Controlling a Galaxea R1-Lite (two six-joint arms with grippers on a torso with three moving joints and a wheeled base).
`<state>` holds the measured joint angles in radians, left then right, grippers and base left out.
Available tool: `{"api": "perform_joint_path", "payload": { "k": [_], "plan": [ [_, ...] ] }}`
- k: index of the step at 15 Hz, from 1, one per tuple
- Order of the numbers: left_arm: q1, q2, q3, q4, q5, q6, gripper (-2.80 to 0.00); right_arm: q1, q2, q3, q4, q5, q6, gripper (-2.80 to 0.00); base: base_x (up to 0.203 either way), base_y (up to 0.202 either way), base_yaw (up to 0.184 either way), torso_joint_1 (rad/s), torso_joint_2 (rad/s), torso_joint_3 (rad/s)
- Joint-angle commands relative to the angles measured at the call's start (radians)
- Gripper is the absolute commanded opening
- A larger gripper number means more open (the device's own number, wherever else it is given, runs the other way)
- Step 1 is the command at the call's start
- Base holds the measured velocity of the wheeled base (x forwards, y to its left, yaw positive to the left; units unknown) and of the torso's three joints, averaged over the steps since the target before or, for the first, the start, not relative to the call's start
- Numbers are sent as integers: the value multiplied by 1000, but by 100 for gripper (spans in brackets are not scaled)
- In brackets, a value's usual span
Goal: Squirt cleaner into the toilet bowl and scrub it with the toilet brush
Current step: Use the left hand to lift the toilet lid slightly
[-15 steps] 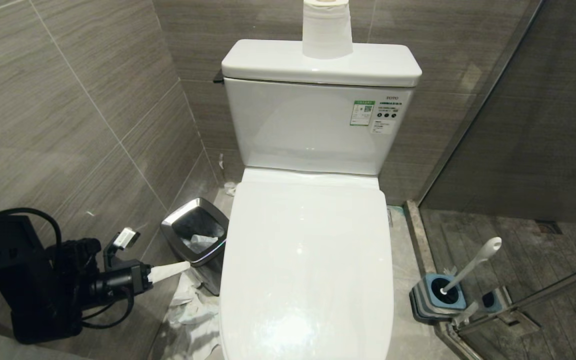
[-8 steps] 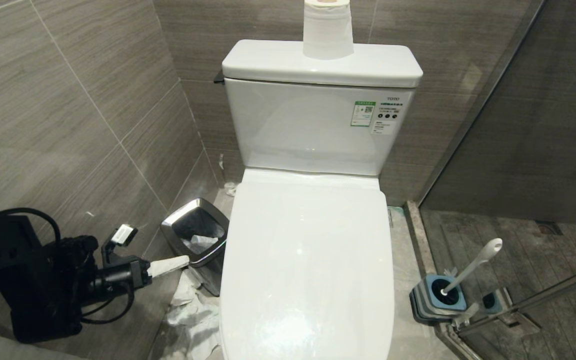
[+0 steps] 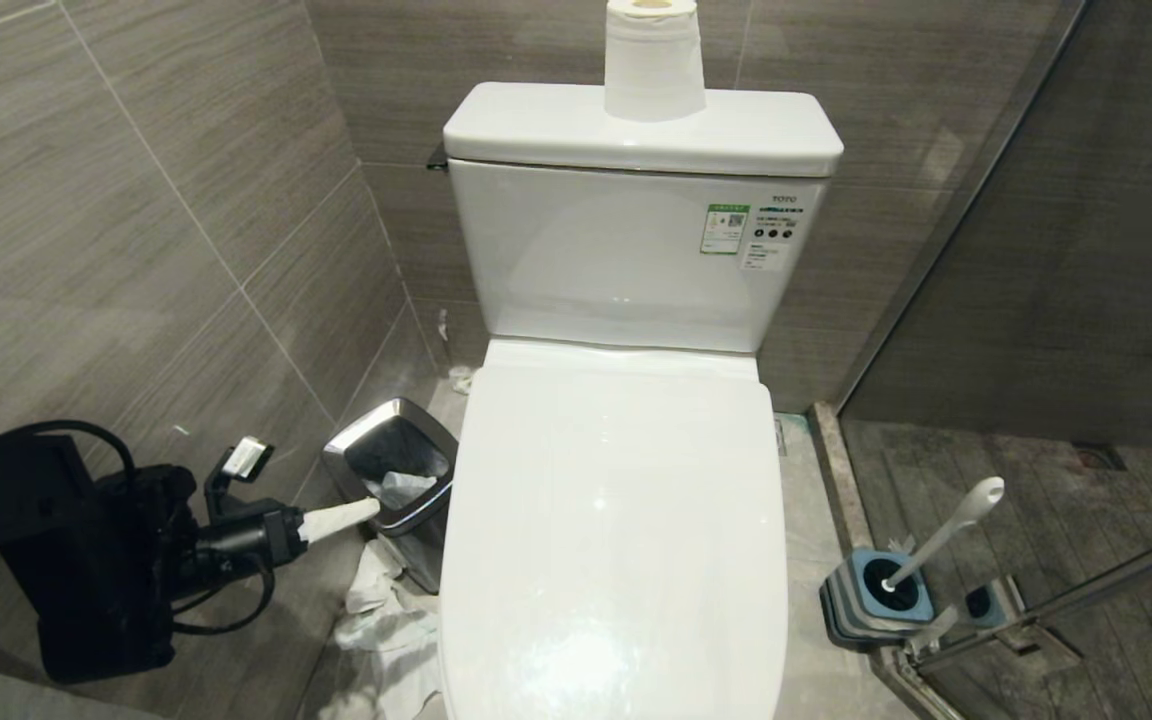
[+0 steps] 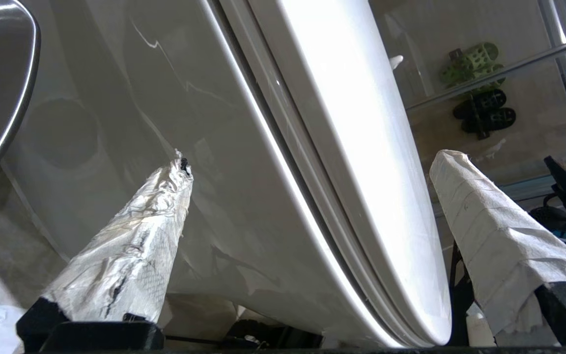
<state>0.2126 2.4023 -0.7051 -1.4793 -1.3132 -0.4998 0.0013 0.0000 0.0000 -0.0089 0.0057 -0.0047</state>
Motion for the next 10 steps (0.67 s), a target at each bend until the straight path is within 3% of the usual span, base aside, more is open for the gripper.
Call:
{"api": "perform_joint_path", "payload": {
  "k": [1,4,10],
  "plan": [
    [1,22,-6,-19,-8,-12,0,0,0,6,0,0,0,-280,0,0,0,0,0,0],
    [4,37,-13,-51,-8,-37,0,0,0,6,0,0,-1,-280,0,0,0,1,1,-30],
    [5,51,-16,-51,-8,-54,0,0,0,6,0,0,0,-280,0,0,0,8,3,-184]
  ]
}}
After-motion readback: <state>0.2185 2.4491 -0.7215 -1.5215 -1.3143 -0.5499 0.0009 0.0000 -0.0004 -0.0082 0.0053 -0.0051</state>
